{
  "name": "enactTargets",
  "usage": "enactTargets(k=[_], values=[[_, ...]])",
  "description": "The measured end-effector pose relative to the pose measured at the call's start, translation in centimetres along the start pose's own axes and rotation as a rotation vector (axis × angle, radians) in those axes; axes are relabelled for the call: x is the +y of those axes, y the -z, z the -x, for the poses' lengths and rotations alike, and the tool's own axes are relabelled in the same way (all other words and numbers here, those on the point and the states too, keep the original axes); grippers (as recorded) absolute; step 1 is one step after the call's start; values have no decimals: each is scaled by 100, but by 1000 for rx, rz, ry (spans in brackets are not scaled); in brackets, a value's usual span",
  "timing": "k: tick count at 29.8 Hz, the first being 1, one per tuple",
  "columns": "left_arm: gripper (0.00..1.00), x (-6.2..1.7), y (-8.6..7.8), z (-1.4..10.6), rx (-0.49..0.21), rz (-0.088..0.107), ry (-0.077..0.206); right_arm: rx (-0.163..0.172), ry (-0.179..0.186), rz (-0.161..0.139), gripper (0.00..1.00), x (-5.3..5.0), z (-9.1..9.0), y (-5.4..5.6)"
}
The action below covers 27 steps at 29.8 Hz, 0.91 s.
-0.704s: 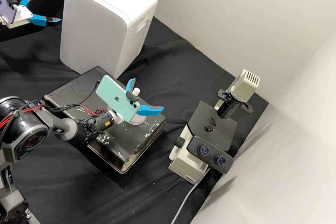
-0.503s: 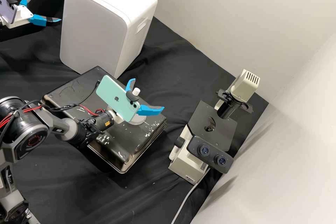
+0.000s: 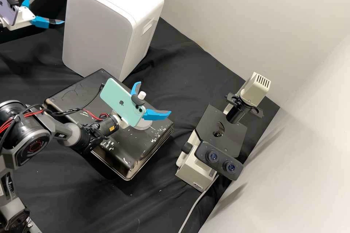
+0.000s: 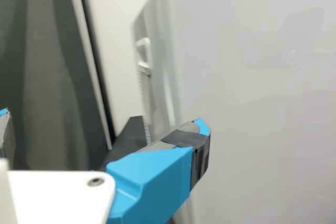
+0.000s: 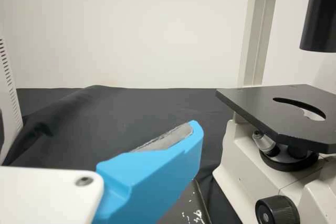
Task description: Place the petri dish on the microscope
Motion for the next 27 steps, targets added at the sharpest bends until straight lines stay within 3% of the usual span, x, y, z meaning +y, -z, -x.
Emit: enactTargets(k=[5, 8, 9, 12, 16, 22, 24, 27], values=[[100, -53, -227, 120, -78, 7, 23, 0, 0, 0, 100, 0, 0, 0], [100, -99, -396, 225, -147, 8, 11, 0, 0, 0, 100, 0, 0, 0], [100, -125, -451, 272, -176, 4, 5, 0, 0, 0, 100, 0, 0, 0], [100, -234, -580, 425, -258, -12, 21, 0, 0, 0, 100, 0, 0, 0], [100, -367, -695, 639, -343, -19, 50, 0, 0, 0, 100, 0, 0, 0], [100, -567, -839, 934, -460, -41, 150, 0, 0, 0, 100, 0, 0, 0], [100, -608, -879, 1014, -499, -50, 174, 0, 0, 0, 100, 0, 0, 0], [100, -624, -928, 1119, -542, -75, 181, 0, 0, 0, 100, 0, 0, 0]])
